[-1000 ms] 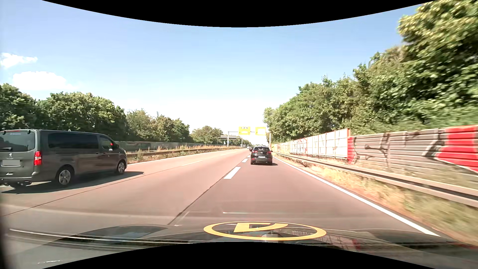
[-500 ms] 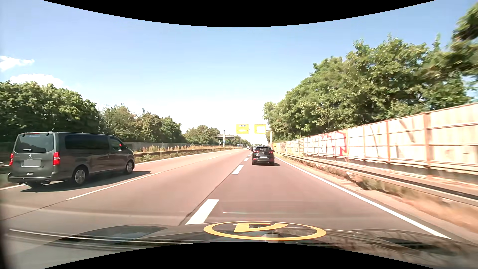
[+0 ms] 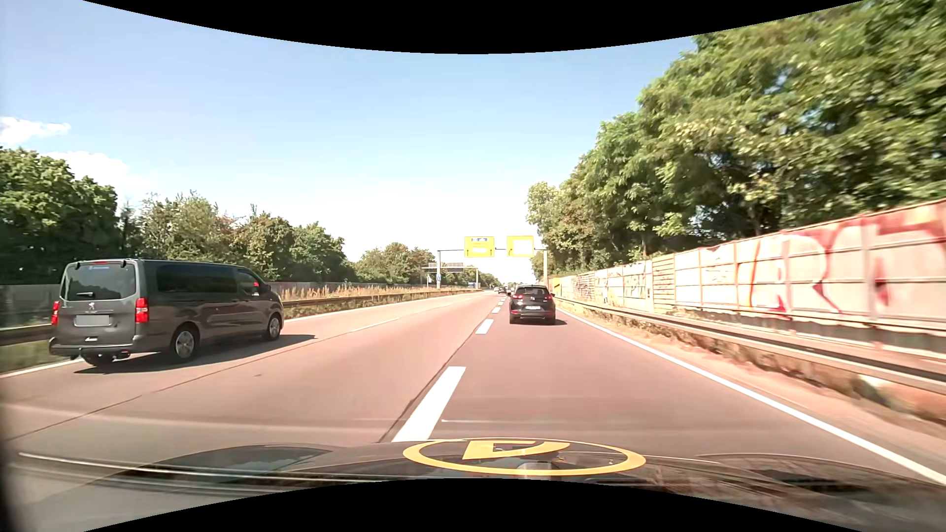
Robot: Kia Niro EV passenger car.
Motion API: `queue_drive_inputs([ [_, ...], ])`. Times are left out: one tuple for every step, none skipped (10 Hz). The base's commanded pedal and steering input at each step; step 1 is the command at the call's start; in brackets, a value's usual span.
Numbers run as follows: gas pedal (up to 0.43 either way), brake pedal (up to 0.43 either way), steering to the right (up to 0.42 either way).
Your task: Follow the waypoints while adhering to traffic rules and regulations
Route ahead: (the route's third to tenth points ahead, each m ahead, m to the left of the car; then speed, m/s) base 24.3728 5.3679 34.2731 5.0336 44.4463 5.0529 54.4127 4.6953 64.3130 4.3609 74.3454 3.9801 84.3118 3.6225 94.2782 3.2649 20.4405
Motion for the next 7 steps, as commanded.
queue_drive_inputs([
  [0.24,0.0,-0.006],
  [0.228,0.0,-0.006],
  [0.22,0.0,-0.006],
  [0.197,0.0,-0.005],
  [0.177,0.0,-0.004],
  [0.138,0.0,-0.004],
  [0.138,0.0,-0.003],
])
